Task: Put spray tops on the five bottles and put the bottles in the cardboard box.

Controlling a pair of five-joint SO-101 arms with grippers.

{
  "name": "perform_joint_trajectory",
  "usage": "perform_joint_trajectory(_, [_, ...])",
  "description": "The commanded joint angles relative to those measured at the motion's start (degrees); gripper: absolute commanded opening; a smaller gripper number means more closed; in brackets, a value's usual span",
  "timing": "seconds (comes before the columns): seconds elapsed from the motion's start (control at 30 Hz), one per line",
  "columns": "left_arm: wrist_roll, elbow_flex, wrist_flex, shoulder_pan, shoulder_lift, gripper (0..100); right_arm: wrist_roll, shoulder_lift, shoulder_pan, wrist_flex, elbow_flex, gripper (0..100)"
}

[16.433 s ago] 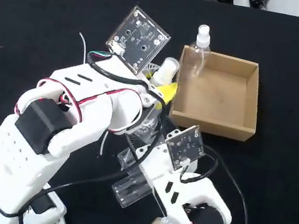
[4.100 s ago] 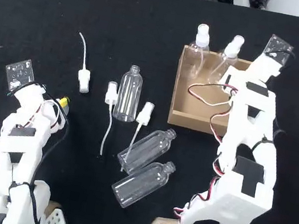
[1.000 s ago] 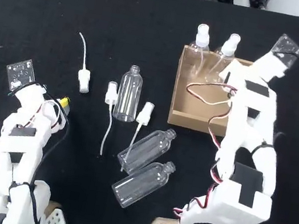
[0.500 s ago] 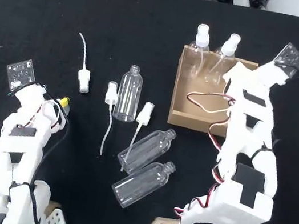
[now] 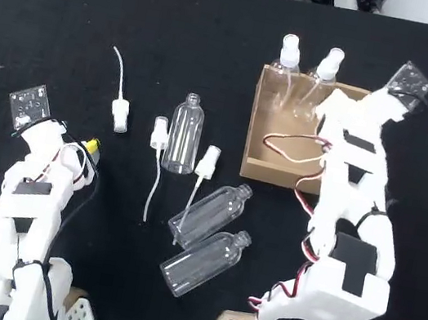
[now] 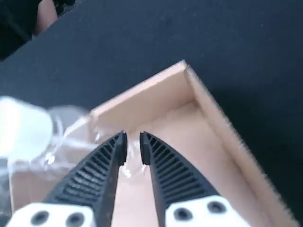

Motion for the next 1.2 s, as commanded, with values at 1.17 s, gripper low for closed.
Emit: perform_joint_trajectory(1.17, [-0.6,-0.8,-1.0,0.2,-0.4,21,13.3,-41.1,-13.7,55.8,-0.7,22.2])
